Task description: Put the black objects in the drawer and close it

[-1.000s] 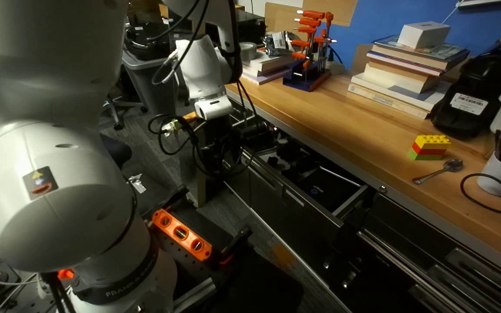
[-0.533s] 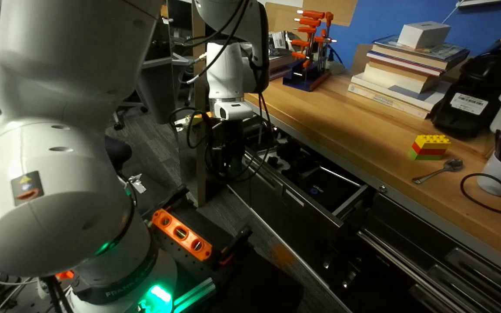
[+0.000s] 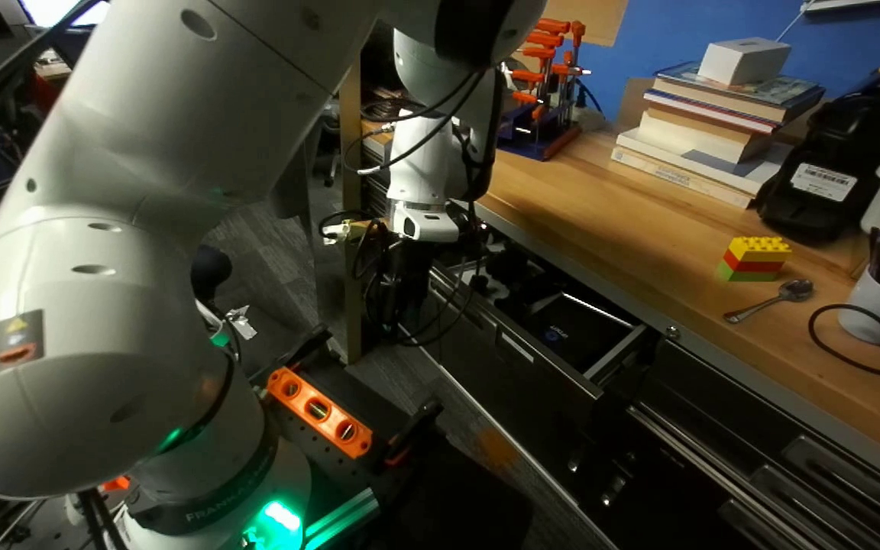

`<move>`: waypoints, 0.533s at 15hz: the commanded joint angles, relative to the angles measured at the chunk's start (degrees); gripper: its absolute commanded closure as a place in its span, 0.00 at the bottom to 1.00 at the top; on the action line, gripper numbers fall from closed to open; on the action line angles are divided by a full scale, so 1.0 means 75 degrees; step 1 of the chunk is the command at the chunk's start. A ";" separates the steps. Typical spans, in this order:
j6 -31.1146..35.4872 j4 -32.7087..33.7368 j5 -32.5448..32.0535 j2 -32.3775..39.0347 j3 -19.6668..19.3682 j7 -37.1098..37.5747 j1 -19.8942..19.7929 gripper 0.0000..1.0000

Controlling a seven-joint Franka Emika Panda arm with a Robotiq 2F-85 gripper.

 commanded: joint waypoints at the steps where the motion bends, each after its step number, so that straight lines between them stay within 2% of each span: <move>1: -0.0359 0.0290 0.0132 -0.0025 0.0021 -0.0404 -0.0103 0.00; 8: -0.1375 0.0492 0.0131 0.0029 0.0079 -0.0444 -0.0285 0.00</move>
